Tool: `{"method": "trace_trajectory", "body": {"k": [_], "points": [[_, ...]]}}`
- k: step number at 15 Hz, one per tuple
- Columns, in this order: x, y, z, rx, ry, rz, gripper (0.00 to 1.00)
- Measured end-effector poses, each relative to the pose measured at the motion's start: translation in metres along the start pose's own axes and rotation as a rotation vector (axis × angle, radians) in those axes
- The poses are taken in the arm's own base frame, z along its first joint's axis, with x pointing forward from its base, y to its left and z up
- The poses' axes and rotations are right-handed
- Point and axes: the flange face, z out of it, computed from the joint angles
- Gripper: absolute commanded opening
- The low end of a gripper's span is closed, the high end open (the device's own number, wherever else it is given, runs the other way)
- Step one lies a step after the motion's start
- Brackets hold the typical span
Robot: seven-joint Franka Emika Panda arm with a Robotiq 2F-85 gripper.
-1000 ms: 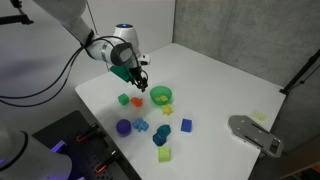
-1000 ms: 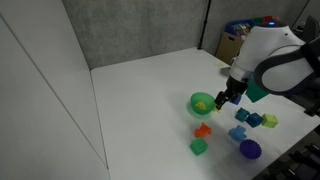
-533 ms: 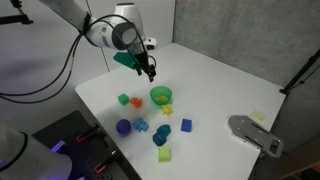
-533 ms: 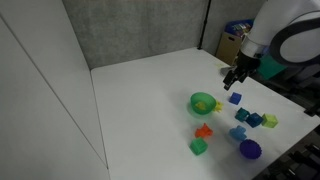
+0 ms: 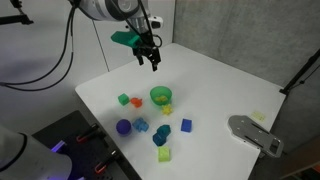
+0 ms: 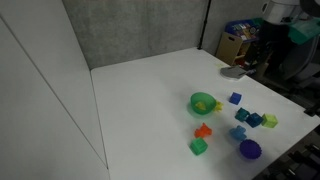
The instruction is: Take the blue toy elephant out of the bowl and put it on the table
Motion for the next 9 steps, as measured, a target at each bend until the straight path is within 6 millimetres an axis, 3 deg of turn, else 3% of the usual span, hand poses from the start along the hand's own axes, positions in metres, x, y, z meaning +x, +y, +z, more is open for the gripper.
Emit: {"method": "trace_trajectory", "body": {"k": [9], "points": [[-0.055, 0.065, -0.078, 0.099, -0.082, 0.050, 1.00]]}}
